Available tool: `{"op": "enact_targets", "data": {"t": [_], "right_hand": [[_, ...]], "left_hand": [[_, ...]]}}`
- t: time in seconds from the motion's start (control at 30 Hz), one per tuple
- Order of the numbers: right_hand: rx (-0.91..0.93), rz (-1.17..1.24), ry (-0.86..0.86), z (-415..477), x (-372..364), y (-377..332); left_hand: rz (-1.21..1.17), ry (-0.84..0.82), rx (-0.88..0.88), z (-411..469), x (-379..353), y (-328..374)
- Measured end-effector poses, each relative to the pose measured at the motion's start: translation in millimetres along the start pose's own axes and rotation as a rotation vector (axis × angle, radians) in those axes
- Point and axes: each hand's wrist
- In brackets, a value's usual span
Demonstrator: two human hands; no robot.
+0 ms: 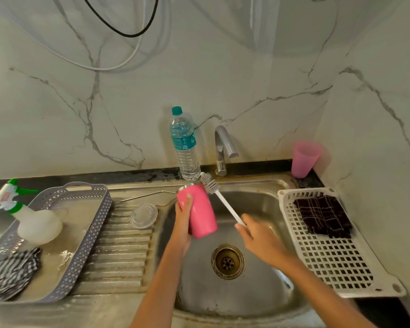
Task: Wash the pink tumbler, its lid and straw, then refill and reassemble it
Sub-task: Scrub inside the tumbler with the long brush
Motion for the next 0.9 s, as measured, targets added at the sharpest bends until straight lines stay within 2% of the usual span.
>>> {"op": "enact_targets", "data": {"t": [0.1, 0.17, 0.33, 0.47, 0.6, 0.73, 0.9], "right_hand": [[-0.009, -0.003, 0.023, -5.5, -10.8, -8.0], [-0.035, -0.033, 0.039, -11.0, -13.1, -12.5], [-0.152, -0.063, 0.087, 5.5, -6.5, -26.1], [-0.094, -0.139, 0.050, -11.6, -11.7, -27.8], [-0.198, -0.057, 0.065, 18.5, -2.3, -29.4], [-0.099, -0.129, 0.100, -7.1, -14.4, -29.2], [-0.164, -0.121, 0.130, 9.6, -8.1, -24.1]], "left_hand": [[-0.189, 0.027, 0.038, -3.0, -12.3, -6.6], [-0.235, 0.037, 0.015, -0.1, -17.0, -7.4], [-0.167, 0.097, 0.012, 1.7, -30.1, -18.1], [-0.192, 0.164, -0.043, 16.9, -24.5, -3.7], [-0.117, 0.085, -0.001, 9.3, -32.5, -14.9], [-0.205, 0.134, -0.033, 21.1, -27.8, -0.3], [-0.106, 0.066, 0.029, 15.6, -31.5, -3.2]]}}
Point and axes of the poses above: each hand's wrist, its own z-axis towards the middle knuckle, its own x-axis out of the back of the hand, y = z × x, and after that the axes turned 13 degrees about -z, right-handed
